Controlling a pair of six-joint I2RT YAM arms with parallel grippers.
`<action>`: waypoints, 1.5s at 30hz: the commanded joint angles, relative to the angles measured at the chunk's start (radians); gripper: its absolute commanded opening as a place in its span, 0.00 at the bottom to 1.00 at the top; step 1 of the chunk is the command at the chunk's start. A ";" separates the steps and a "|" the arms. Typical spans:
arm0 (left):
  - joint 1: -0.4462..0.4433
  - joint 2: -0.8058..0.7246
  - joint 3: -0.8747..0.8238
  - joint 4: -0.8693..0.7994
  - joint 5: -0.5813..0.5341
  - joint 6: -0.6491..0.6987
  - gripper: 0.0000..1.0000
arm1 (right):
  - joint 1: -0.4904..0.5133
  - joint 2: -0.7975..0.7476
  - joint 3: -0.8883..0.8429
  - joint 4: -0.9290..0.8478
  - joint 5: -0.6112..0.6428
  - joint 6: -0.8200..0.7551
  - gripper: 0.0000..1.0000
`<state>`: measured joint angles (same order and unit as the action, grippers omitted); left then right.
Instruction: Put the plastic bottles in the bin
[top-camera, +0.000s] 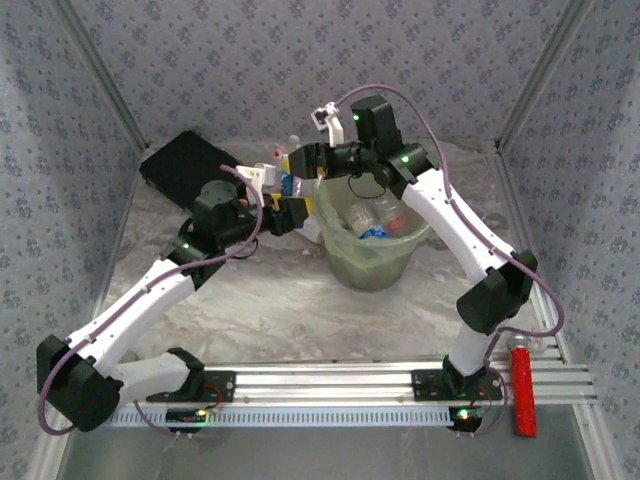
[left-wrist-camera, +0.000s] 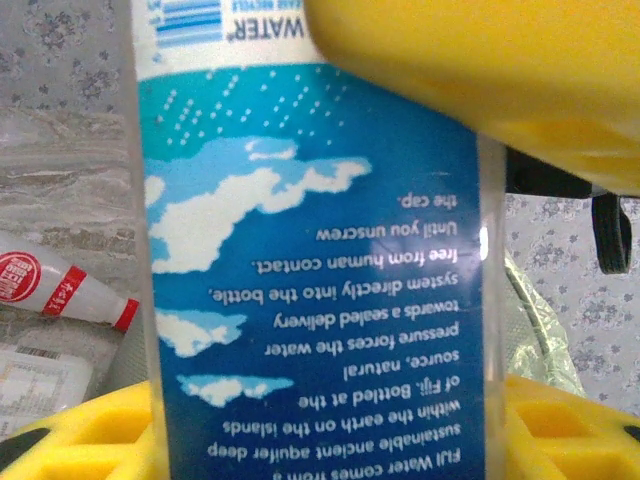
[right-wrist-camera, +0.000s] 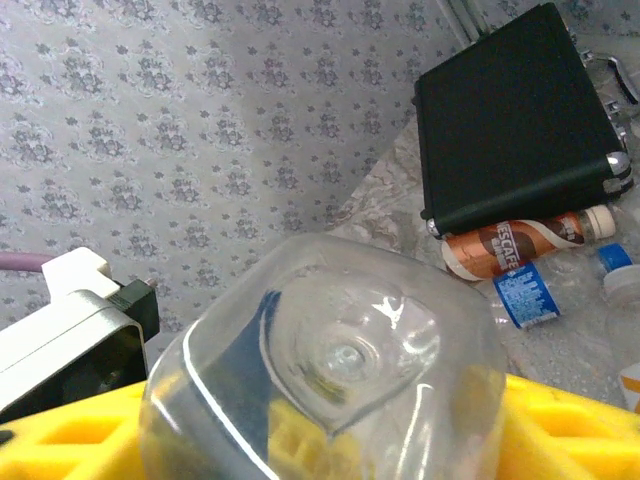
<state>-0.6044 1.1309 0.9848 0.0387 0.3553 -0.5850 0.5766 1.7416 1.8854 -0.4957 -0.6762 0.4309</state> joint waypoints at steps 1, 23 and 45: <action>-0.006 -0.016 0.044 0.032 -0.003 0.021 0.39 | -0.002 -0.006 0.035 0.006 0.005 -0.015 0.60; 0.078 -0.126 -0.074 -0.375 -0.356 -0.054 0.96 | -0.214 -0.090 0.219 -0.439 0.333 -0.303 0.54; 0.195 -0.019 0.020 -0.578 -0.408 -0.004 0.95 | -0.218 -0.113 -0.241 -0.456 0.696 -0.360 0.51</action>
<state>-0.4175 1.1004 0.9668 -0.5091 -0.0395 -0.6102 0.3527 1.6196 1.6836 -0.9607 -0.0322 0.0776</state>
